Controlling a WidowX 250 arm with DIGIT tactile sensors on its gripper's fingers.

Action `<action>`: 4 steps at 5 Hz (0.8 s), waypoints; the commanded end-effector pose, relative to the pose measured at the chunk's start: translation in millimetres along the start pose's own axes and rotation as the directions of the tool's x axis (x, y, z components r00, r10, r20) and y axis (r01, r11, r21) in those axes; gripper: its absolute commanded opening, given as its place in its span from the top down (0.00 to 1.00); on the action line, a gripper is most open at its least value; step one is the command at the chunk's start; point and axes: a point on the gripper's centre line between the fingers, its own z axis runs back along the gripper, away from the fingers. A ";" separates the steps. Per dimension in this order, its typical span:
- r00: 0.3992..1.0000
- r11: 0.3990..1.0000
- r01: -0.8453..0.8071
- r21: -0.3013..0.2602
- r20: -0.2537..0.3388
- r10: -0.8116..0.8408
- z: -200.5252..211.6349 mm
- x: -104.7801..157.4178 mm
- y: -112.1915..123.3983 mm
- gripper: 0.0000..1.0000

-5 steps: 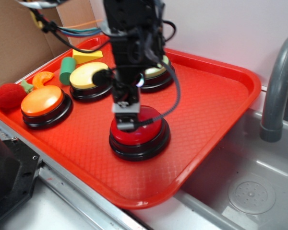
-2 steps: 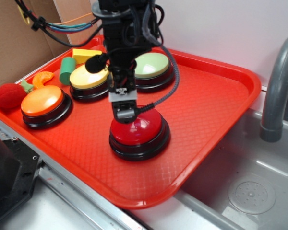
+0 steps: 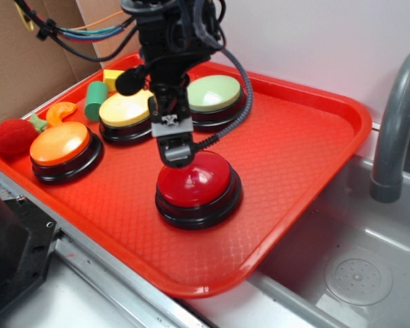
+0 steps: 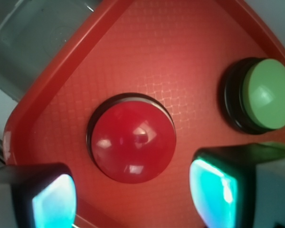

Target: Push the red button.

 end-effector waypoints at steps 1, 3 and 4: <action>0.996 0.996 -0.079 -0.042 0.036 0.081 23.2 -1.7 -6.6 0.00; 0.991 0.991 -0.125 -0.051 0.040 0.127 26.7 -5.5 2.2 0.00; 0.988 0.988 -0.145 -0.052 0.038 0.147 27.6 -4.4 6.6 0.00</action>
